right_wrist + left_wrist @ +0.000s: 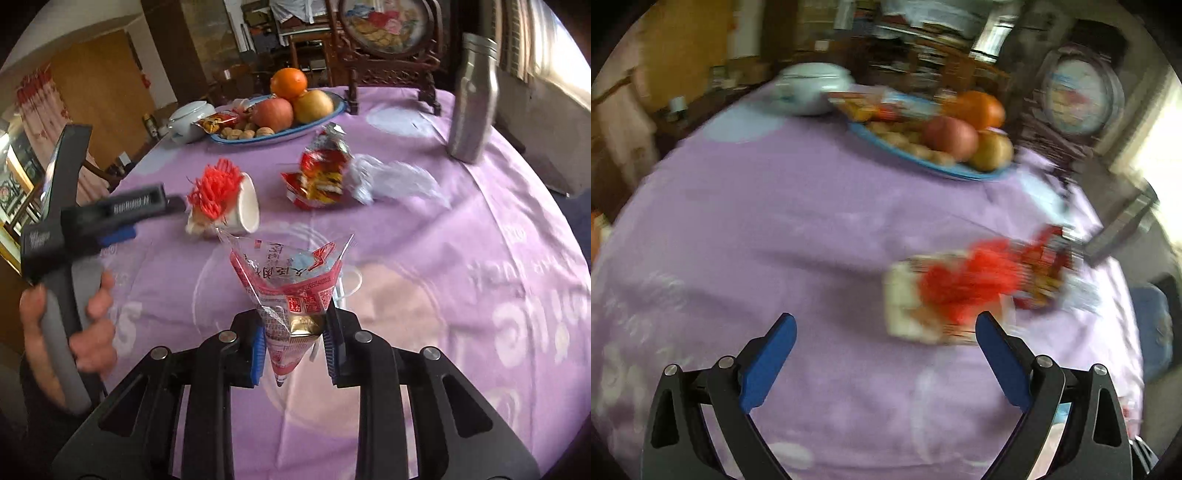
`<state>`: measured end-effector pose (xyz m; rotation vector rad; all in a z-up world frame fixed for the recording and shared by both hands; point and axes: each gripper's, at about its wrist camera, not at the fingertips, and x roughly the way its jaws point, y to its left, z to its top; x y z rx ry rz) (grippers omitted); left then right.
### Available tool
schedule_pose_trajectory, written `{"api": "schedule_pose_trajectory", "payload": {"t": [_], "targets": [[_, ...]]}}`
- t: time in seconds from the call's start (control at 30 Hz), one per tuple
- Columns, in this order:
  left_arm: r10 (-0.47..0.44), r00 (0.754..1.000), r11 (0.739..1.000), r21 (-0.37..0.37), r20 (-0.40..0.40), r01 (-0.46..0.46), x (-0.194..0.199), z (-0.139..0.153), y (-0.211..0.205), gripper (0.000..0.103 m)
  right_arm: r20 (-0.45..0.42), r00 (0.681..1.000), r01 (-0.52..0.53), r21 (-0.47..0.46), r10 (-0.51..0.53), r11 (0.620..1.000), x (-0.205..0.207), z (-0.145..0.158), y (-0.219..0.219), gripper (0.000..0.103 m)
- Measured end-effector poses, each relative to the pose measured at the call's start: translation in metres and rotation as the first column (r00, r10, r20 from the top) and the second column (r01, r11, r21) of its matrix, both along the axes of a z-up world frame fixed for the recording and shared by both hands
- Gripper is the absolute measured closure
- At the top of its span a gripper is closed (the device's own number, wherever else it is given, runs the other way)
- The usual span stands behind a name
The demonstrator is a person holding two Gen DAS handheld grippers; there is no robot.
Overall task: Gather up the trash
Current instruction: 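Grasp the red tassel from the paper cup with the left gripper while the right gripper holds the bag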
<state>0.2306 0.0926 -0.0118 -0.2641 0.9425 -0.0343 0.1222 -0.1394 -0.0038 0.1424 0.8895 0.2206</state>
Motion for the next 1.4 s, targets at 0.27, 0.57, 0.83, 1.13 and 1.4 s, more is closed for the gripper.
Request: {"api": "schedule_pose_trajectory", "payload": {"t": [0.27, 0.57, 0.83, 1.13, 1.4], "targets": [[-0.044, 0.998, 0.996, 0.076, -0.033, 0.046, 0.011, 0.007, -0.024, 0.045, -0.005, 1.000, -0.022, 0.160, 0.023, 0.987, -0.022, 0.010, -0.029, 0.073], [-0.066, 0.994, 0.985, 0.151, -0.084, 0.078, 0.041, -0.009, -0.044, 0.067, 0.016, 1.000, 0.010, 0.174, -0.013, 0.985, -0.031, 0.012, -0.043, 0.074], [-0.071, 0.997, 0.973, 0.217, -0.044, 0.079, 0.047, -0.002, -0.055, 0.057, -0.003, 1.000, 0.013, 0.167, -0.013, 0.986, -0.033, 0.007, -0.048, 0.073], [-0.045, 0.998, 0.959, 0.278, -0.041, 0.055, 0.047, -0.007, -0.060, 0.091, 0.000, 1.000, 0.015, 0.167, -0.016, 0.986, -0.032, 0.009, -0.046, 0.072], [-0.106, 0.991, 0.984, 0.151, 0.077, 0.094, -0.015, 0.042, -0.052, 0.091, 0.070, 0.997, 0.018, 0.138, -0.028, 0.990, -0.037, 0.022, -0.046, 0.072]]}}
